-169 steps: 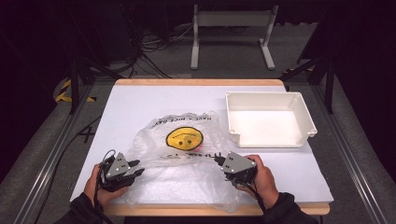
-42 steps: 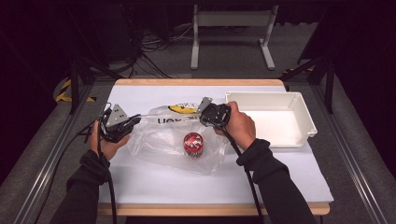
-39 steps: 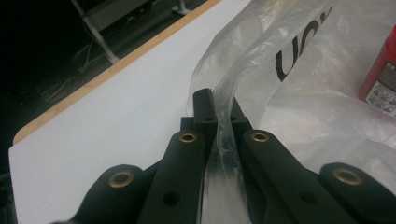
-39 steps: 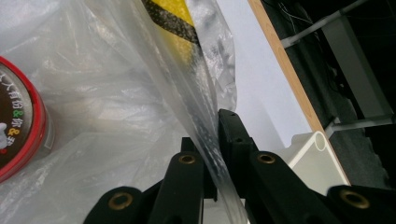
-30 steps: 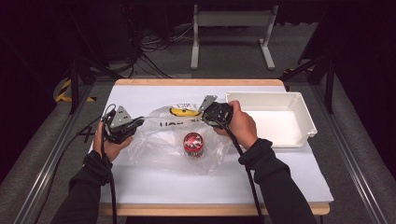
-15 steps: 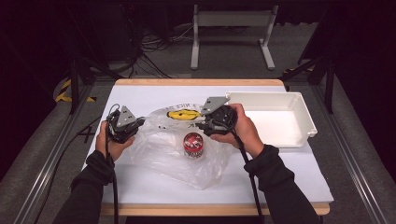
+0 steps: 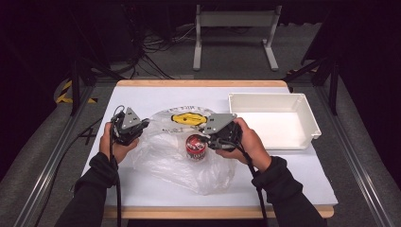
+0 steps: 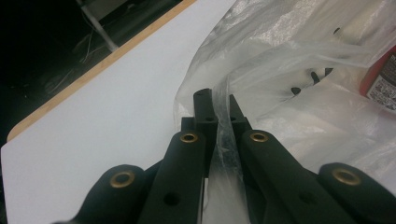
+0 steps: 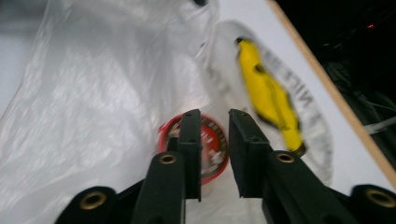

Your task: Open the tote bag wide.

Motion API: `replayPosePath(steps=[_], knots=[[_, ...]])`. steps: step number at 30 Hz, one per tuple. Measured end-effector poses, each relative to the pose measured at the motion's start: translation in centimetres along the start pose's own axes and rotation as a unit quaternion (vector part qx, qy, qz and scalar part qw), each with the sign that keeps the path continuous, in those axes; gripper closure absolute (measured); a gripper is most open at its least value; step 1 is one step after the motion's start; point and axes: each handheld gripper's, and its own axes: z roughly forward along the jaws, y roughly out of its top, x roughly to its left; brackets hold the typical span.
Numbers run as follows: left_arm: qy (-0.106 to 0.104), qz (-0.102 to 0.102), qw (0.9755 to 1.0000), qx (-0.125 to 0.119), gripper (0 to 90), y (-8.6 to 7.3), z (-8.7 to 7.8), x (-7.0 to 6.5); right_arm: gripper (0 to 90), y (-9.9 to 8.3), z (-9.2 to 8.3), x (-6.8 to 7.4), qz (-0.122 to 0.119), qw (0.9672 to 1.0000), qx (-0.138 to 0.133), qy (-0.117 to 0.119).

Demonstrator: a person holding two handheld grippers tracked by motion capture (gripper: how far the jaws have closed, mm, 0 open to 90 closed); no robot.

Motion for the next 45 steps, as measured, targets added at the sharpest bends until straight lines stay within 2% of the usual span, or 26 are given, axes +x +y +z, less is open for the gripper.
replayPosePath(steps=[3, 4, 5, 9, 12, 14, 16, 18, 20, 21, 22, 23, 24, 27, 30, 31, 34, 35, 36, 37, 38, 39, 40, 41, 43, 45], knots=[[0.0, -0.002, 1.0, 0.002, 89.6, -0.1, 0.0, 0.2, 75.3, -0.6, 0.9, 0.9, -0.018, 0.9984, 0.047, 0.028], [0.0, -0.002, 1.0, 0.002, 89.5, -0.1, 0.0, 0.2, 75.3, -0.6, 0.9, 0.9, -0.018, 0.9984, 0.047, 0.028], [0.002, -0.005, 1.0, 0.002, 89.5, -0.2, -0.1, 0.3, 69.2, -1.2, 1.9, 1.1, -0.024, 0.9951, 0.091, 0.03], [0.006, -0.01, 0.9999, 0.003, 89.4, -0.4, -0.5, 0.8, 60.7, -2.1, 3.5, 0.6, -0.025, 0.9879, 0.15, 0.029], [0.01, -0.018, 0.9998, 0.0, 89.4, -0.7, -0.9, 1.2, 57.4, -2.5, 4.4, 0.1, -0.022, 0.9824, 0.184, 0.027], [0.011, -0.018, 0.9998, -0.001, 89.4, -0.8, -1.1, 1.4, 56.1, -2.7, 4.6, -0.2, -0.02, 0.9812, 0.19, 0.027], [0.013, -0.028, 0.9995, -0.006, 88.8, -1.1, -1.5, 1.8, 51.9, -3.0, 5.2, -0.7, -0.019, 0.977, 0.212, 0.018], [0.012, -0.038, 0.9991, -0.014, 81.8, -1.1, -1.8, 2.0, 47.8, -3.0, 5.6, -0.7, -0.023, 0.9733, 0.228, 0.001], [0.002, -0.039, 0.9988, -0.028, 76.2, -1.0, -2.3, 2.0, 47.0, -2.8, 5.8, -0.5, -0.028, 0.9716, 0.235, -0.001], [0.002, -0.039, 0.9988, -0.028, 72.8, -1.0, -2.3, 2.0, 47.0, -2.8, 5.8, -0.5, -0.028, 0.9716, 0.235, -0.001], [0.0, -0.033, 0.9987, -0.039, 70.9, -0.7, -2.7, 1.9, 54.9, -2.6, 5.9, -0.5, -0.034, 0.9738, 0.225, -0.006], [-0.007, -0.03, 0.9984, -0.046, 68.7, -0.5, -3.1, 1.8, 58.2, -2.6, 5.9, -0.5, -0.033, 0.9742, 0.223, -0.003], [-0.018, -0.024, 0.9973, -0.067, 67.0, -0.1, -3.8, 1.3, 61.4, -2.5, 5.9, -0.5, -0.035, 0.9758, 0.216, -0.004], [-0.03, -0.01, 0.9953, -0.091, 64.8, 0.8, -5.0, 0.6, 67.9, -2.5, 5.8, -0.7, -0.032, 0.9772, 0.21, -0.007], [-0.035, -0.013, 0.9935, -0.108, 58.5, 1.2, -5.8, 0.3, 73.9, -2.5, 6.0, -0.9, -0.032, 0.9773, 0.209, -0.011], [-0.041, -0.02, 0.9923, -0.115, 58.5, 1.4, -6.1, 0.2, 73.9, -2.5, 6.0, -0.9, -0.032, 0.9773, 0.209, -0.011], [-0.034, -0.037, 0.9907, -0.126, 44.3, 1.7, -6.5, 0.0, 76.6, -2.4, 6.4, -1.0, -0.035, 0.9764, 0.212, -0.019], [-0.04, -0.038, 0.9901, -0.129, 41.7, 1.7, -6.4, 0.1, 76.9, -2.4, 6.5, -1.0, -0.034, 0.9764, 0.212, -0.024], [-0.05, -0.033, 0.9897, -0.13, 40.2, 1.7, -6.4, 0.1, 78.5, -2.3, 6.6, -1.1, -0.036, 0.9758, 0.213, -0.031], [-0.05, -0.033, 0.9897, -0.13, 40.0, 1.7, -6.4, 0.1, 79.5, -2.3, 6.7, -1.1, -0.04, 0.9754, 0.213, -0.039], [-0.061, -0.026, 0.9906, -0.12, 39.6, 1.7, -6.1, -0.2, 80.5, -2.2, 6.7, -1.2, -0.042, 0.9746, 0.214, -0.05], [-0.062, -0.009, 0.9931, -0.1, 39.3, 1.7, -5.7, -0.5, 81.5, -2.1, 6.7, -1.3, -0.038, 0.975, 0.211, -0.057], [-0.069, -0.004, 0.9936, -0.09, 39.3, 1.6, -5.4, -0.7, 81.7, -2.0, 6.7, -1.5, -0.033, 0.9758, 0.209, -0.057], [-0.078, 0.005, 0.9936, -0.081, 44.3, 1.6, -5.1, -0.9, 82.8, -1.9, 6.6, -1.6, -0.028, 0.9777, 0.199, -0.06], [-0.076, 0.012, 0.9945, -0.071, 49.3, 1.4, -4.7, -1.2, 85.6, -1.5, 6.4, -2.0, -0.022, 0.9801, 0.184, -0.07], [-0.084, 0.015, 0.9938, -0.07, 52.4, 1.4, -4.5, -1.3, 87.8, -1.2, 6.4, -2.1, -0.02, 0.9815, 0.175, -0.075]])
